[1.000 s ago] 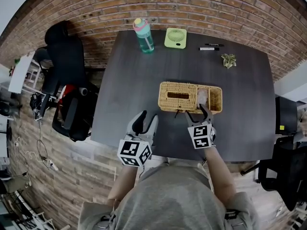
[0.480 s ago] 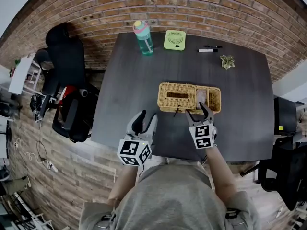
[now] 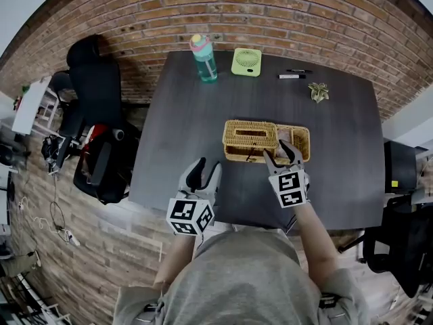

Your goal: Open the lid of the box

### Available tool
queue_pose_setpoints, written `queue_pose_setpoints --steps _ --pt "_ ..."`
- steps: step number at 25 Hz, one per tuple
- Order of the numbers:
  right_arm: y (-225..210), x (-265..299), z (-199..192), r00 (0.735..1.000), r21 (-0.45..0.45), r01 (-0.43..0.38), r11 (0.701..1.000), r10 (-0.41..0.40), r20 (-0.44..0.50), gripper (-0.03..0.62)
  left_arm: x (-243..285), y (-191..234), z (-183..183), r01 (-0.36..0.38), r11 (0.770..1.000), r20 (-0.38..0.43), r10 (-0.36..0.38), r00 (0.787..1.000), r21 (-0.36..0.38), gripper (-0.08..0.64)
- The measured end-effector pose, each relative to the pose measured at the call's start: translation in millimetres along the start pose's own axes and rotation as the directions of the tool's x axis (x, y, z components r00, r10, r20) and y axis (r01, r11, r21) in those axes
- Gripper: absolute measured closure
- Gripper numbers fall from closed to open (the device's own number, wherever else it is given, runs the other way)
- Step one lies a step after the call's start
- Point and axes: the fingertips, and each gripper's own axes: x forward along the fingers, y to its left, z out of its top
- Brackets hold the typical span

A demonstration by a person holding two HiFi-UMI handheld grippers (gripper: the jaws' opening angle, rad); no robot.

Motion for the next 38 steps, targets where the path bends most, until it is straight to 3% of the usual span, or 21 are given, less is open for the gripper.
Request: queue_pose_setpoints --steps 18,38 --pt "-30 15 50 0.999 -0.026 -0.033 0.999 0.034 0.034 0.428 1 -4 4 0.001 1.0 0.007 -0.001 1.0 0.005 0.39" --pt "-68 59 76 0.999 -0.056 -0.045 0.997 0.046 0.016 0.443 19 -1 4 -0.003 1.0 -0.009 0.003 1.0 0.005 0.39"
